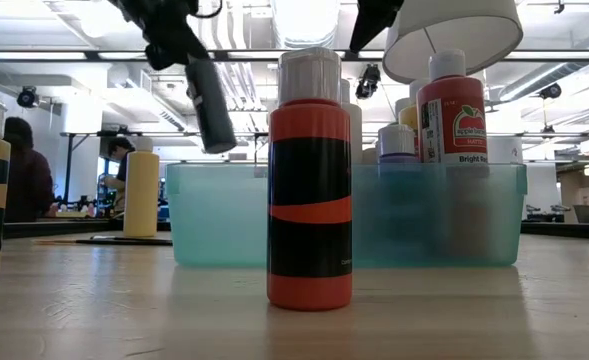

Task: Pick & Place Paint Supplies
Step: Put the black paint bottle into the green bin

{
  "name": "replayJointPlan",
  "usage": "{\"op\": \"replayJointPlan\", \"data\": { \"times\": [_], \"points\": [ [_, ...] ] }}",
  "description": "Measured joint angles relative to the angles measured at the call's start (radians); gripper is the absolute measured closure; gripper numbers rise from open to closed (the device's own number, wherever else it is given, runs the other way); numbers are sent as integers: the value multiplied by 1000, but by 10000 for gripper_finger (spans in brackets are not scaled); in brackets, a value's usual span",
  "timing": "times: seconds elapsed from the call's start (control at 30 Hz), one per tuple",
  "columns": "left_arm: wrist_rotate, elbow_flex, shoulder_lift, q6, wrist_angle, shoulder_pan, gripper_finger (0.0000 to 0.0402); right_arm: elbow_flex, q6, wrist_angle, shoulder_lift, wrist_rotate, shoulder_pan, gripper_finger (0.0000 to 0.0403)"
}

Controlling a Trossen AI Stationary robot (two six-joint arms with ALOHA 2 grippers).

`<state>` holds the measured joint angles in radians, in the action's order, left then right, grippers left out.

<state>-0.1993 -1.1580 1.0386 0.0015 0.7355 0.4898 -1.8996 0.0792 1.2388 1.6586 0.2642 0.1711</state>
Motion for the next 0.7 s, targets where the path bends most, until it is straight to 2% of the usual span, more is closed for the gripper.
{"op": "replayJointPlan", "data": {
  "times": [0.23,0.43,0.7],
  "points": [
    [3,0,20,-11,-2,-173,278,0,0,-1,0,0,0,266],
    [6,-1,34,-30,-59,-278,278,0,0,-4,0,0,0,261],
    [13,-1,64,-48,-94,-378,278,0,0,-4,0,0,0,287]
  ]
}}
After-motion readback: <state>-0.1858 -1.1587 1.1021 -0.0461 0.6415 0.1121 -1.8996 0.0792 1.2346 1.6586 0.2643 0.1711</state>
